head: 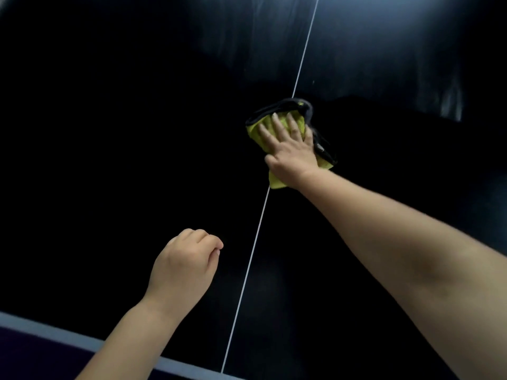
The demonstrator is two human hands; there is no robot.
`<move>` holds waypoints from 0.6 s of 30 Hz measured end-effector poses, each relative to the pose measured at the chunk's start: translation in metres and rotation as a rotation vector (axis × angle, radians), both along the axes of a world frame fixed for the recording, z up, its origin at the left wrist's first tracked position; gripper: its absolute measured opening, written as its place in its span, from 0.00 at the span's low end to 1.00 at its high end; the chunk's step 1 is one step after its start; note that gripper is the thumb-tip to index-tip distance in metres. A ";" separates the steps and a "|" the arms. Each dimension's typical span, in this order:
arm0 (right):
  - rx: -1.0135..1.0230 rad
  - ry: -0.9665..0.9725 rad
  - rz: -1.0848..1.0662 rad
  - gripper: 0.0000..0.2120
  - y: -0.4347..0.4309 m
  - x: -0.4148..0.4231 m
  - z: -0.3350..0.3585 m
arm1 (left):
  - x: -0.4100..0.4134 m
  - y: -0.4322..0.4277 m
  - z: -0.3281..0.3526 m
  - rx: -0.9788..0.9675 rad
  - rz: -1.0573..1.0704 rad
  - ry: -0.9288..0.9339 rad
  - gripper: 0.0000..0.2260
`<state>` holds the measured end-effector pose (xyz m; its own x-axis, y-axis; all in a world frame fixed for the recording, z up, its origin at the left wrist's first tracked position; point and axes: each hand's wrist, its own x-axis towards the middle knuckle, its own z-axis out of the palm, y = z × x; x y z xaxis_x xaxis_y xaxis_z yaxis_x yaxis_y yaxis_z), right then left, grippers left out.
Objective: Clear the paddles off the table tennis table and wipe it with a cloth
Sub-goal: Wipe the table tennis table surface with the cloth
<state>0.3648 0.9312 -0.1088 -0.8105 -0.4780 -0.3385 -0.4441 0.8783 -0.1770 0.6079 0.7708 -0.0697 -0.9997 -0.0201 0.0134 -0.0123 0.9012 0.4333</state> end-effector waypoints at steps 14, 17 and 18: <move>0.019 0.021 0.152 0.34 0.019 0.317 -0.012 | 0.136 -0.026 0.025 -0.019 -0.222 0.053 0.12; 0.028 -0.009 0.151 0.33 0.021 0.374 -0.011 | 0.177 -0.035 0.028 0.014 -0.252 0.036 0.13; 0.019 -0.005 0.141 0.33 0.023 0.390 -0.011 | 0.187 -0.037 0.028 0.023 -0.269 0.029 0.13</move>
